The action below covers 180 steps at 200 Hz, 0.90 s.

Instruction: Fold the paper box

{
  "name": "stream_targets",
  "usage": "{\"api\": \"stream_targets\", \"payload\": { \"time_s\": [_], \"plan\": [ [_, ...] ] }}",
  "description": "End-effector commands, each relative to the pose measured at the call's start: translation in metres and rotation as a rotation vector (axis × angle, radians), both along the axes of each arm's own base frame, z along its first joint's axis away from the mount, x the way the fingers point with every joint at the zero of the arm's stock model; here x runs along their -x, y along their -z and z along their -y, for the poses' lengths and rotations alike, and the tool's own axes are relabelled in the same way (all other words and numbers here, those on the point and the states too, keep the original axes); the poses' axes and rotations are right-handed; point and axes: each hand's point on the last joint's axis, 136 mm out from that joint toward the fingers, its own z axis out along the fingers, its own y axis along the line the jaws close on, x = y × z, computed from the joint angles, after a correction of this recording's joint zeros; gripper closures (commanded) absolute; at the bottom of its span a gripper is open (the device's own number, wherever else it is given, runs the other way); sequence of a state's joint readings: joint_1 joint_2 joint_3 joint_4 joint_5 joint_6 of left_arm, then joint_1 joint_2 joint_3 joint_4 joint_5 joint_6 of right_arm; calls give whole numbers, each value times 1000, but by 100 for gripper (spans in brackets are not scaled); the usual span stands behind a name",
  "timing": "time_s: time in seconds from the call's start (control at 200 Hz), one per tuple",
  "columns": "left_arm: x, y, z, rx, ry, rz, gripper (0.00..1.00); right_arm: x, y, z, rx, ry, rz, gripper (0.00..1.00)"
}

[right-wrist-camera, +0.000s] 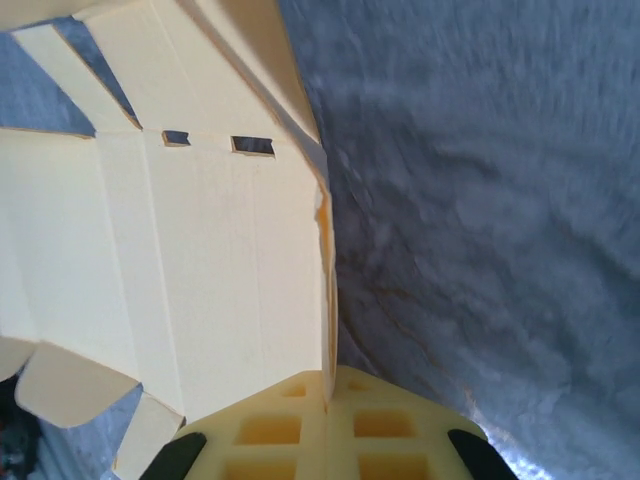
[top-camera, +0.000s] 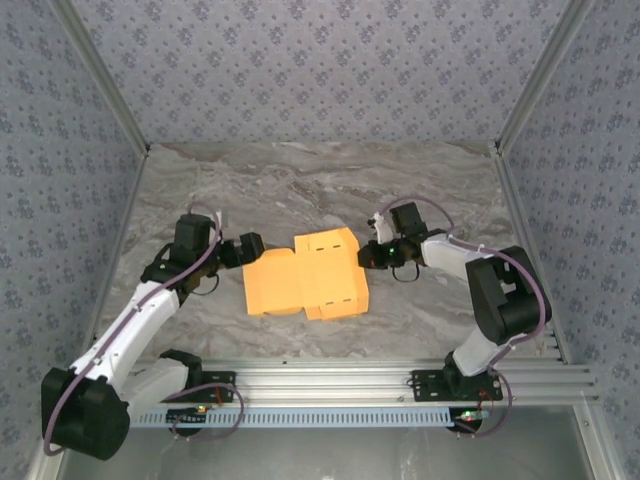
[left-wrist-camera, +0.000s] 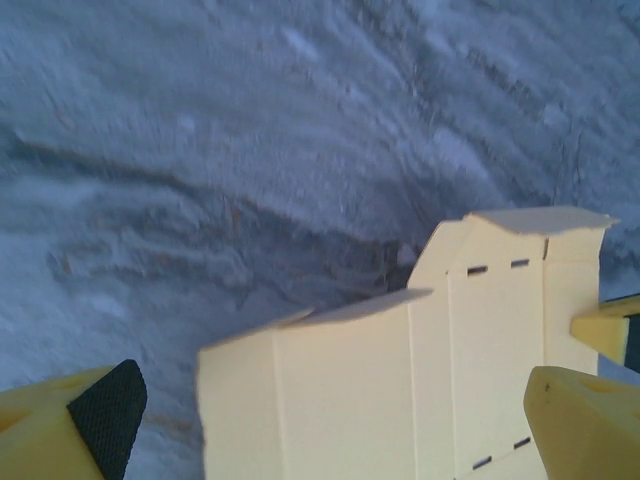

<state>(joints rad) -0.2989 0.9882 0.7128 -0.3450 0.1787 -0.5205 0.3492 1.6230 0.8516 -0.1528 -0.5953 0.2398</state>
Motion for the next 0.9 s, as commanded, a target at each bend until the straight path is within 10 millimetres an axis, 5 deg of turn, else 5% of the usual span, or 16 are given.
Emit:
{"api": "stream_targets", "payload": {
  "time_s": [0.0,0.205,0.385,0.52,0.7,0.894],
  "plan": [
    [-2,-2,-17,-96,-38,5,1,-18,-32,4,74,-85,206,99],
    [13,9,-14,-108,17,-37,1,-21,-75,3,108,-257,457,99],
    [9,-28,-1,18,44,183,1,-30,-96,19,259,-327,541,97],
    [5,-47,27,139,168,380,1,-28,-107,16,377,-491,581,99],
    [8,-51,59,5,342,529,1,-20,-95,15,603,-678,557,100],
    [-5,-28,95,-71,483,475,1,-18,-82,13,779,-822,508,100]
  ]
}}
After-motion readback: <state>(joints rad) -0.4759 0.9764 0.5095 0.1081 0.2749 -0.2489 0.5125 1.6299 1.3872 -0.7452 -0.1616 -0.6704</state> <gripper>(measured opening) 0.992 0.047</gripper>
